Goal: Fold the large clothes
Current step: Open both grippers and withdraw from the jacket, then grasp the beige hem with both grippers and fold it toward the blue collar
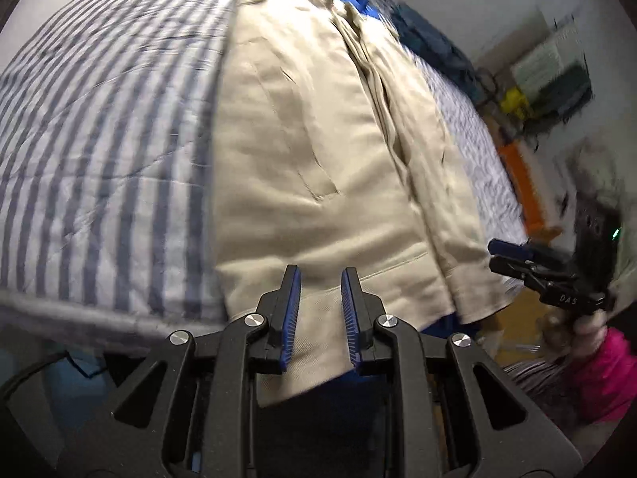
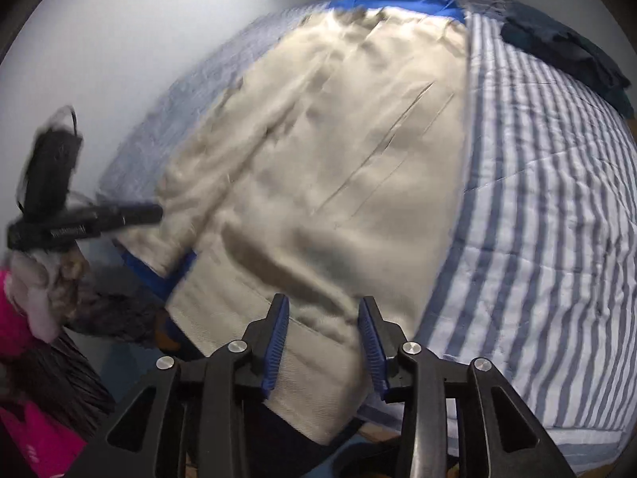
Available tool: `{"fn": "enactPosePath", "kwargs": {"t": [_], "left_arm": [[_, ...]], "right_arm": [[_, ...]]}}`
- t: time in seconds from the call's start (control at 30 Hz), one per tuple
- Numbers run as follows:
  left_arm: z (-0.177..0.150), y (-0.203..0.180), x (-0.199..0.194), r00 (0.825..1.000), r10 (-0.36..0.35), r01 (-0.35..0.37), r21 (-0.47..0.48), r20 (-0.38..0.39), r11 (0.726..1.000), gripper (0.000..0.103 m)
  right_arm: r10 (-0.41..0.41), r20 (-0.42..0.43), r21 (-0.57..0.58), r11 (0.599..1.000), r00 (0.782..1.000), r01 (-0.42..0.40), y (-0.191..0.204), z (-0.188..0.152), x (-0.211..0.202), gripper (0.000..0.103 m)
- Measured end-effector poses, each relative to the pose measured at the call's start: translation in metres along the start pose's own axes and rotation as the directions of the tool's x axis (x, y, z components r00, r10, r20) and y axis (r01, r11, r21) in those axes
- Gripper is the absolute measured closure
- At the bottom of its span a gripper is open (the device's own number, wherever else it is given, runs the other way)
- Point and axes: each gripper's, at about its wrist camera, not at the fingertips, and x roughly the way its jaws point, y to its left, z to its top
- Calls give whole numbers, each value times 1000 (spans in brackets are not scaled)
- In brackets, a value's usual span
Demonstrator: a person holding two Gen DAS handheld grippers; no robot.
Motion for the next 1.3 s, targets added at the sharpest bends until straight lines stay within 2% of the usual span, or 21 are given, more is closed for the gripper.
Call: {"fn": "enactPosePath", "kwargs": {"t": [0.03,0.07,0.1,0.2,0.27,0.33,0.43,0.57,0.63,0.67,0.7,0.73,0.77,0.83,0.9,1.0,1.17,1.3], "left_arm": [[1,7,-7,1000,-5,5,-39,5,999,58],[1,15,-12,1000,-5,6,-72,12,997,46],[1,24,-18,1000,-10,13,-110,26,994,34],[4,50,-18,997,-73,74,-222,10,972,34],[2,62,-9,992,-123,115,-290,-9,950,34],[1,65,0,989,-146,129,-310,-31,942,34],[-1,63,9,985,-165,141,-308,-53,941,34],[0,49,16,988,-136,116,-238,-69,964,34],[-2,43,19,989,-131,113,-217,-69,970,36],[-2,41,22,987,-139,120,-208,-80,971,41],[-2,38,26,982,-160,136,-212,-99,968,58],[-3,37,30,977,-180,151,-225,-116,963,65],[-4,35,32,976,-180,151,-222,-119,963,68],[-1,26,29,981,-157,134,-182,-117,974,76],[1,19,23,981,-164,145,-162,-107,976,80],[6,11,12,979,-189,175,-160,-80,972,83],[22,2,-2,965,-261,249,-186,-42,950,85],[44,-6,-12,958,-287,282,-184,-4,942,87]], "right_arm": [[2,41,31,1000,999,-4,-9,-1,-11,39],[9,73,67,998,997,-14,-19,-3,-19,29],[21,83,93,995,996,-29,-26,-6,-23,26],[98,62,222,969,993,-109,-55,-15,-20,26],[189,34,315,930,981,-190,-73,-24,-7,27],[237,15,348,910,972,-227,-80,-31,5,29],[274,-10,344,904,962,-253,-77,-33,16,32],[332,-11,350,885,943,-307,-71,-30,25,35],[356,-12,355,875,934,-329,-69,-31,30,37],[363,-16,351,875,932,-334,-65,-31,32,37],[367,-18,346,875,930,-338,-63,-30,33,38],[383,-25,338,872,923,-353,-59,-28,34,43],[394,-44,335,872,918,-358,-55,-27,37,56],[355,-67,310,896,933,-318,-45,-24,41,63],[353,-67,295,900,933,-319,-39,-20,38,76],[366,-33,293,893,930,-341,-33,-12,28,85],[388,37,324,867,921,-378,-34,-5,12,88],[396,100,350,845,913,-404,-41,8,-2,89]]}}
